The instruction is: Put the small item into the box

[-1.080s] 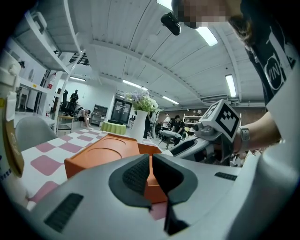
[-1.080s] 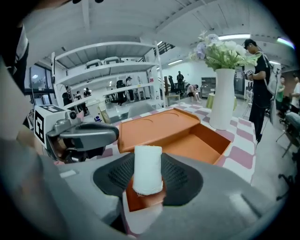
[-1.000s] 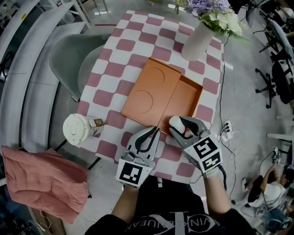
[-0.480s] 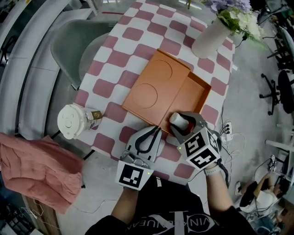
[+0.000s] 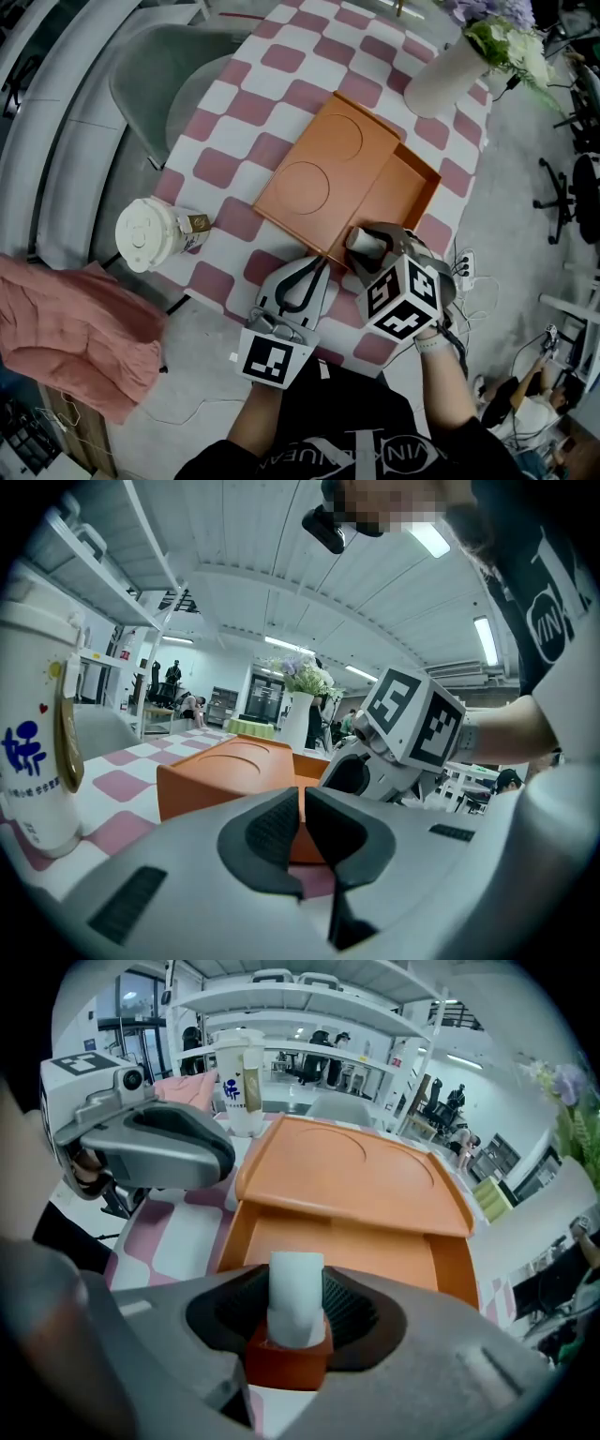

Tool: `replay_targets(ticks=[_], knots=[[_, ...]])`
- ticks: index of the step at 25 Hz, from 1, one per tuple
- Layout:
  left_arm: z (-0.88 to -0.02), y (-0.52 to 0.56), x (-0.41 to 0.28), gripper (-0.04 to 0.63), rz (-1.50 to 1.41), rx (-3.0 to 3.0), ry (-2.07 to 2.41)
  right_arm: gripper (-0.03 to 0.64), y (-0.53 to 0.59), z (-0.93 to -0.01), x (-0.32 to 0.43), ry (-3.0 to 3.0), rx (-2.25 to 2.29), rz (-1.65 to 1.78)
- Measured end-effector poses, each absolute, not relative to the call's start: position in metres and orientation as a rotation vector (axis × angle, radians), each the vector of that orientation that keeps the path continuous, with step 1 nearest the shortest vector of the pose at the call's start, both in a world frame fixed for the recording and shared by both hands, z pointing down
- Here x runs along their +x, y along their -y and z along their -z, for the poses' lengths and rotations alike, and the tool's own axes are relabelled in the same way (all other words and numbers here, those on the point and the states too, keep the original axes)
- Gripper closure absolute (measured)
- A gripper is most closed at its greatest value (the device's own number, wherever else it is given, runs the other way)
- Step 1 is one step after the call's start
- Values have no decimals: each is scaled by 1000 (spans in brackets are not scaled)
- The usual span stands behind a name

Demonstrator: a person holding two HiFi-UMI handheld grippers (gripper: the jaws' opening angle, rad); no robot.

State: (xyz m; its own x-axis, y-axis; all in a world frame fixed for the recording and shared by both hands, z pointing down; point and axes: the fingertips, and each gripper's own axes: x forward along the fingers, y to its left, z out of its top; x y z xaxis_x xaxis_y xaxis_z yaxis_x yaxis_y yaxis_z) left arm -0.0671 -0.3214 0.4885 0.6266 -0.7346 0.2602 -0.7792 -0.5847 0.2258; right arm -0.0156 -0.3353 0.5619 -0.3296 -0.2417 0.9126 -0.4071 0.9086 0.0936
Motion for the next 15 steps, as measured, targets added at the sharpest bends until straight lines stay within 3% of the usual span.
replay_targets(ticks=[15], knots=[[-496,314,-74,571,-165,2460,1269,445,331,-564,-16,1915,405,-179]])
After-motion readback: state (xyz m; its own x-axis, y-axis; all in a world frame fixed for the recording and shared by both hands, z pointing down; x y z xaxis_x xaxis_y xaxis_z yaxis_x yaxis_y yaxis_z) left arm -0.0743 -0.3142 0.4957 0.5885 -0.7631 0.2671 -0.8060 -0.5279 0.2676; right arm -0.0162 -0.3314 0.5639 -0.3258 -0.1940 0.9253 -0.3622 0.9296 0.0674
